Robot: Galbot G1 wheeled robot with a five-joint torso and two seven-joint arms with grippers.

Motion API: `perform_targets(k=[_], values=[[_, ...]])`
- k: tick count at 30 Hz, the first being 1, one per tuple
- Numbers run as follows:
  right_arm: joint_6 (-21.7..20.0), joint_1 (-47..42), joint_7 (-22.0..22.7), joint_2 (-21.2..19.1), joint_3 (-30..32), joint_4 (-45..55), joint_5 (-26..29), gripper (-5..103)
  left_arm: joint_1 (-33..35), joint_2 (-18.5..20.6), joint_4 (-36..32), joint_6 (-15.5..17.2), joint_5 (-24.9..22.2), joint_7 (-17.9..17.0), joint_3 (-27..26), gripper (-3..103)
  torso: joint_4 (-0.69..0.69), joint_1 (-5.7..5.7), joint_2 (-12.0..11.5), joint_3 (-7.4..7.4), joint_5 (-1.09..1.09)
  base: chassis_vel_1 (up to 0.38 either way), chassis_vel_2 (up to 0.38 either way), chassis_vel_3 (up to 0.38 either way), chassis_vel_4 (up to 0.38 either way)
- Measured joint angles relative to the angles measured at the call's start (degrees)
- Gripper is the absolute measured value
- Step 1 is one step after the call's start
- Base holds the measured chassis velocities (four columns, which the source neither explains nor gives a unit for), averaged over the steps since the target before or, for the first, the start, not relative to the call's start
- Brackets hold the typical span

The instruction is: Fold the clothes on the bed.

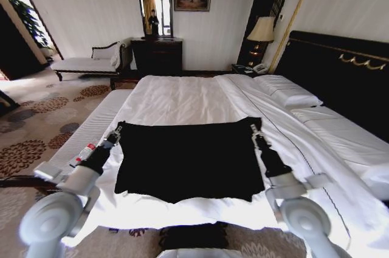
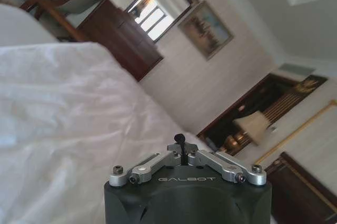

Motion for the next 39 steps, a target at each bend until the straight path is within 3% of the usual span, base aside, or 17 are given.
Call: perform_targets(k=[3, 4, 7, 11, 14, 19, 21, 24, 29, 39], values=[[-0.56, 10.13, 0.01, 0.22, -9.01, -14.56, 0.74, 1, -8.77, -0.63, 16.44, -1.11, 7.19, 0.89, 7.71, 1, -0.05, 0.04, -0.03, 0.03, 0.00, 0.000, 0.000, 0.000, 0.000], [-0.56, 10.13, 0.01, 0.22, -9.01, -14.56, 0.74, 1, -8.77, -0.63, 16.44, -1.11, 7.19, 0.89, 7.71, 1, -0.05, 0.04, -0.03, 0.03, 0.00, 0.000, 0.000, 0.000, 0.000], [0.20, 19.88, -2.57, 2.08, -14.84, -28.18, 0.13, 1, -15.06, -2.38, 29.53, -3.00, 11.98, 2.87, 11.70, 1, 0.03, 0.06, -0.04, 0.03, -0.04, 0.000, 0.000, 0.000, 0.000], [1.23, 26.07, -6.80, 4.00, -18.08, -37.98, -0.17, 1, -18.80, -3.65, 36.52, -5.08, 13.26, 5.82, 13.19, 1, -0.01, 0.04, -0.03, 0.01, -0.02, 0.000, 0.000, 0.000, 0.000], [2.35, 28.80, -9.70, 5.54, -18.72, -41.96, -0.23, 1, -20.52, -3.88, 40.07, -10.27, 13.26, 10.21, 14.26, 1, 0.00, 0.01, -0.02, 0.00, -0.02, 0.000, 0.000, 0.000, 0.000], [5.66, 27.42, -14.35, 6.67, -17.29, -40.81, 1.96, 1, -19.92, -4.56, 40.26, -13.56, 8.73, 15.03, 13.93, 1, 0.00, 0.01, -0.01, -0.01, -0.03, 0.000, 0.000, 0.000, 0.000], [5.80, 27.20, -14.63, 6.68, -17.18, -40.63, 2.17, 1, -19.78, -4.60, 40.17, -13.59, 8.60, 15.19, 13.90, 1, 0.00, 0.01, 0.00, -0.01, -0.03, 0.000, 0.000, 0.000, 0.000], [8.18, 21.93, -20.46, 6.43, -14.51, -37.06, 4.49, 1, -16.05, -4.71, 37.01, -13.73, 7.83, 18.52, 13.11, 1, -0.02, -0.01, 0.01, -0.02, -0.03, 0.000, 0.000, 0.000, 0.000], [9.88, 16.66, -24.99, 5.89, -13.11, -35.18, 3.69, 1, -11.56, -2.98, 33.63, -13.73, 8.17, 21.74, 12.02, 1, -0.01, -0.02, 0.02, -0.02, -0.03, 0.000, 0.000, 0.000, 0.000], [12.33, 7.30, -28.51, 5.96, -11.30, -29.30, 0.89, 1, -0.04, 0.60, 25.65, -14.04, 8.82, 26.29, 8.25, 1, 0.00, -0.02, 0.02, -0.03, -0.04, 0.000, 0.000, 0.000, 0.000]])
